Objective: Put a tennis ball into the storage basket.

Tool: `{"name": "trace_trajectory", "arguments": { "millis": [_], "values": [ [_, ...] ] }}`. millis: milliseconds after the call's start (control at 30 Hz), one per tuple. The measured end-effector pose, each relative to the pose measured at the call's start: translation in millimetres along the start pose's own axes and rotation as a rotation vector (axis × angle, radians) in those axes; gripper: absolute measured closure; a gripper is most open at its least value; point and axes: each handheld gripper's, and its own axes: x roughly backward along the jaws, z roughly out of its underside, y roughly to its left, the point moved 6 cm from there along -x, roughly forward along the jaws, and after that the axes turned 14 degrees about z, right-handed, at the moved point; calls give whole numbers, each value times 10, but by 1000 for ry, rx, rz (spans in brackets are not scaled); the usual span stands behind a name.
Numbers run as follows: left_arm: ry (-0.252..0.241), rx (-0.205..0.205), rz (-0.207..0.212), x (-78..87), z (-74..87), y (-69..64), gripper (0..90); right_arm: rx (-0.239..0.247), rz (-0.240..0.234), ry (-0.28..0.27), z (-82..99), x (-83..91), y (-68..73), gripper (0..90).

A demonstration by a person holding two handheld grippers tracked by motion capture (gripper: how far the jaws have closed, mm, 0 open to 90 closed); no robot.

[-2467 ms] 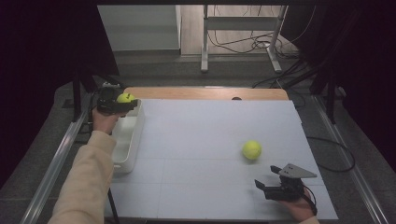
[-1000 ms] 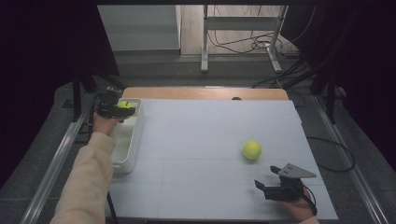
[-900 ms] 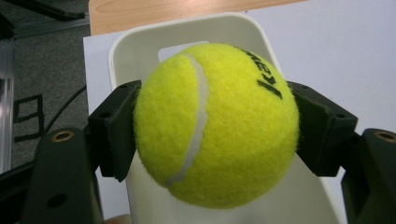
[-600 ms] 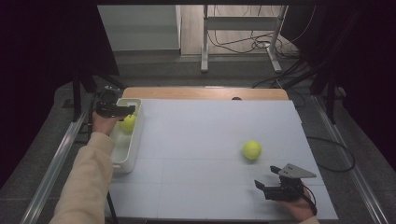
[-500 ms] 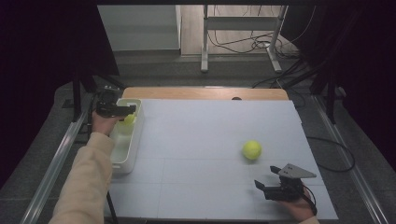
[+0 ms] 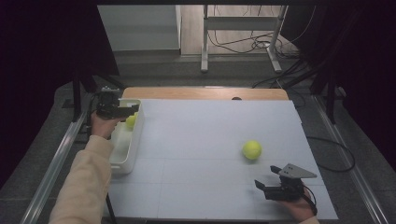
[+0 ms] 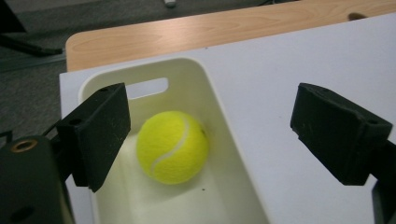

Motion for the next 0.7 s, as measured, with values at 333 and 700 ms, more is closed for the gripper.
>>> {"name": "trace_trajectory", "arguments": {
  "millis": [333,700],
  "values": [
    [-37,-45,61,87,20,-238,140,-2,-2,-9,-15,7,-1,139],
    [-77,-95,136,142,22,-500,147,-12,8,-18,-32,13,-21,138]
  ]
}}
